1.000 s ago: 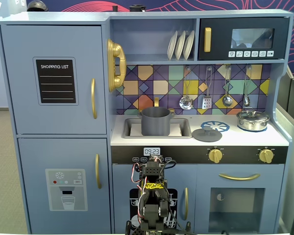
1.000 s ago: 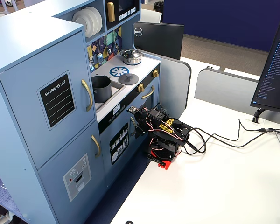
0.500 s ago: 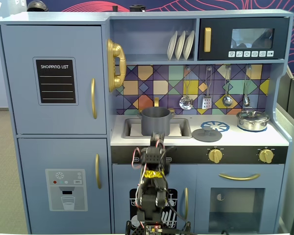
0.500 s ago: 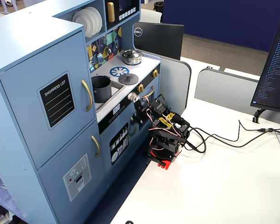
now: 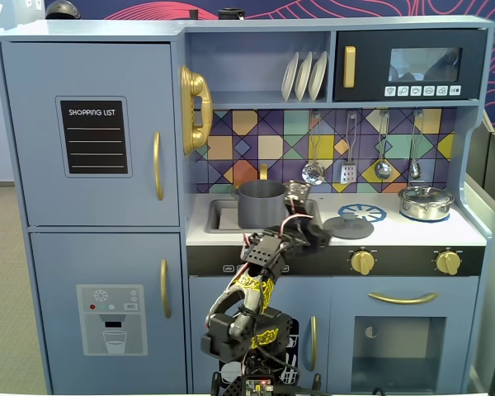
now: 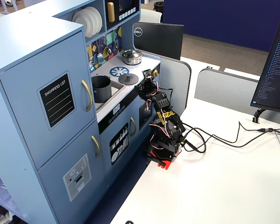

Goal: Pick up the lid from the counter and put it on the gray recipient

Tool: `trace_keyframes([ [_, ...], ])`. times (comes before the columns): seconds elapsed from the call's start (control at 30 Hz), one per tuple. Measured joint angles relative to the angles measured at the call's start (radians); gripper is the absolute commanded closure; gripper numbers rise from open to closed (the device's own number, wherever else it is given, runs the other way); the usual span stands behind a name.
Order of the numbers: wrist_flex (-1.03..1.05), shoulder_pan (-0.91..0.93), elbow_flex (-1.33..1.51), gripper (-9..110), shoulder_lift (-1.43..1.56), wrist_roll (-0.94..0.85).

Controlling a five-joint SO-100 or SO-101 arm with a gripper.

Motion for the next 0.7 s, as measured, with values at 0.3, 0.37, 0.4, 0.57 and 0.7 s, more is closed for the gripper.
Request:
trace_keyframes([
  [0.3,-0.408,0.025,0.057,78,-0.225,0.006],
  [0.37,-0.495,0.025,0.057,77,-0.293,0.006],
  [0.4,-0.54,0.025,0.055,77,-0.328,0.006],
  [0.57,-0.687,0.006,0.026,76,-0.508,0.006],
  [0.7,-0.73,0.006,-0.028,76,-0.621,0.011],
])
